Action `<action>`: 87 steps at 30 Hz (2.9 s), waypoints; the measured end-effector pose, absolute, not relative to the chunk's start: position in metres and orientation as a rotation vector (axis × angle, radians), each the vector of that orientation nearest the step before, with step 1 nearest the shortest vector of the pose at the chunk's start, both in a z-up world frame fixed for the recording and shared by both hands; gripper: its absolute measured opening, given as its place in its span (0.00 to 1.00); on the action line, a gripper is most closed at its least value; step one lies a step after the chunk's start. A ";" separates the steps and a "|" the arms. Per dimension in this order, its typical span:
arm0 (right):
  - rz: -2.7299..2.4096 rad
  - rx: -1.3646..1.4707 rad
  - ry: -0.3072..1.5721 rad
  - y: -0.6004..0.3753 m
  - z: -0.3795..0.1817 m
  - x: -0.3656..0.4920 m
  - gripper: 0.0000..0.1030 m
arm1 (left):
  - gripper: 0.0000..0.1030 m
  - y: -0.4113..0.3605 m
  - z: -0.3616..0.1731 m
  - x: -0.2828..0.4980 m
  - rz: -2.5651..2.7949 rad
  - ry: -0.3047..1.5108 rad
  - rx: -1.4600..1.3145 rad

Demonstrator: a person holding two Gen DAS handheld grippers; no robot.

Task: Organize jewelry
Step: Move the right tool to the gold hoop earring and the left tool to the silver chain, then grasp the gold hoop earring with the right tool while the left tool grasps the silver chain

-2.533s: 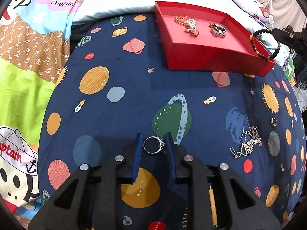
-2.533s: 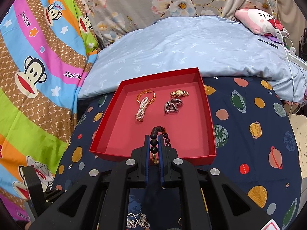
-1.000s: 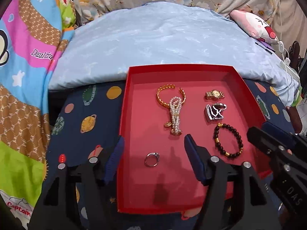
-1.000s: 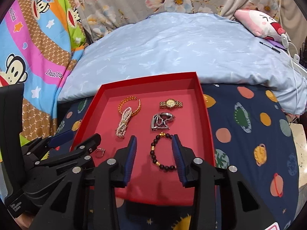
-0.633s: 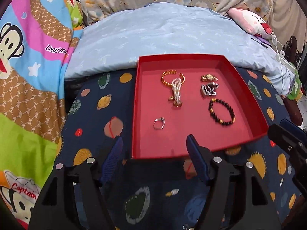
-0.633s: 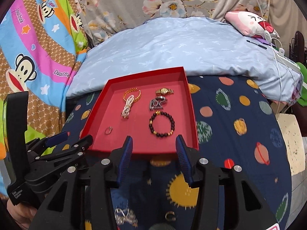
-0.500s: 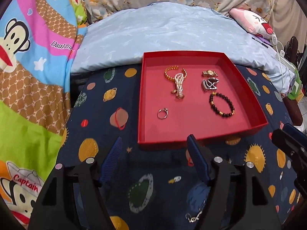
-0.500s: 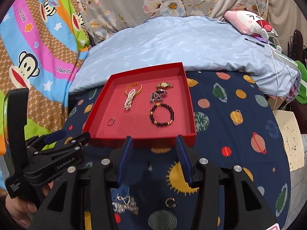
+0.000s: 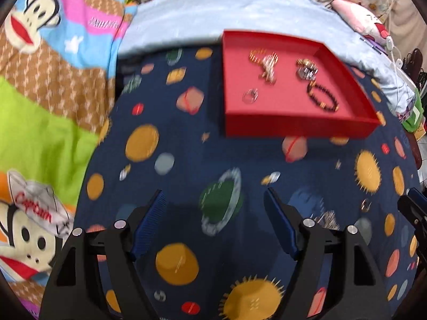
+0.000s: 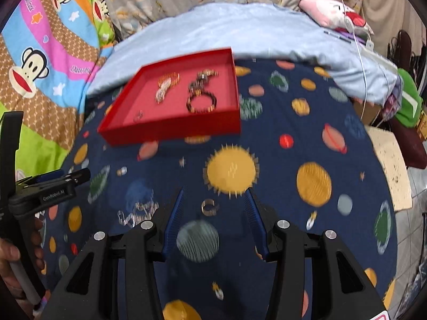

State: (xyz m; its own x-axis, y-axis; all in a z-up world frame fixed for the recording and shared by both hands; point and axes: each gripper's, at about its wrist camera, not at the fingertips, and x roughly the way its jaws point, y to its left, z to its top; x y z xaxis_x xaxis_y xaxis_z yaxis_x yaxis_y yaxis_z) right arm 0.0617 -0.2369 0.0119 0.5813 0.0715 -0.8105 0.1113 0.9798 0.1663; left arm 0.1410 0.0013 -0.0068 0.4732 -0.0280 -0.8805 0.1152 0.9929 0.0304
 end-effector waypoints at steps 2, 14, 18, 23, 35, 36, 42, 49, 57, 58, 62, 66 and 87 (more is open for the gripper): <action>-0.022 0.207 0.975 -0.236 0.003 0.058 0.44 | 0.71 0.008 -0.016 0.136 -0.079 1.106 0.070; 0.002 0.192 1.032 -0.220 -0.029 0.068 0.44 | 0.71 0.011 -0.036 0.118 -0.078 1.160 0.091; 0.000 0.199 1.039 -0.220 -0.035 0.074 0.39 | 0.71 0.007 -0.038 0.116 -0.092 1.168 0.096; -0.005 0.204 1.041 -0.220 -0.041 0.081 0.30 | 0.71 0.001 -0.040 0.115 -0.105 1.172 0.110; -0.014 0.173 1.029 -0.215 -0.041 0.086 0.16 | 0.71 0.003 -0.042 0.115 -0.094 1.183 0.104; -0.012 0.178 1.028 -0.216 -0.040 0.086 0.16 | 0.71 0.004 -0.042 0.116 -0.093 1.183 0.103; -0.007 0.203 1.015 -0.220 -0.030 0.077 0.16 | 0.71 0.008 -0.041 0.116 -0.093 1.187 0.089; -0.016 0.225 0.997 -0.230 -0.014 0.061 0.16 | 0.71 -0.004 -0.040 0.109 -0.172 1.197 0.067; -0.058 0.236 0.982 -0.248 0.000 0.039 0.16 | 0.71 -0.025 -0.041 0.101 -0.244 1.204 0.073; -0.067 0.239 0.981 -0.252 0.001 0.036 0.16 | 0.71 -0.026 -0.042 0.100 -0.246 1.204 0.074; -0.106 0.255 0.985 -0.268 0.004 0.022 0.16 | 0.71 -0.028 -0.043 0.099 -0.252 1.206 0.077; -0.121 0.265 0.988 -0.274 0.004 0.012 0.16 | 0.69 -0.032 -0.044 0.097 -0.266 1.202 0.079; -0.011 0.271 0.975 -0.236 0.006 0.023 0.16 | 0.21 -0.063 -0.045 0.097 -0.372 1.153 0.139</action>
State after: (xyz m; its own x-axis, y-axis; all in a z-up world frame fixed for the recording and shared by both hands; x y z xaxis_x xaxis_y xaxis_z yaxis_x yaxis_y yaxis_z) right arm 0.0228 -0.2365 0.0061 0.5638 0.1116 -0.8183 0.1307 0.9663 0.2218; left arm 0.0968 -0.0633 -0.0454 0.3527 -0.2153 -0.9106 0.3568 0.9306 -0.0818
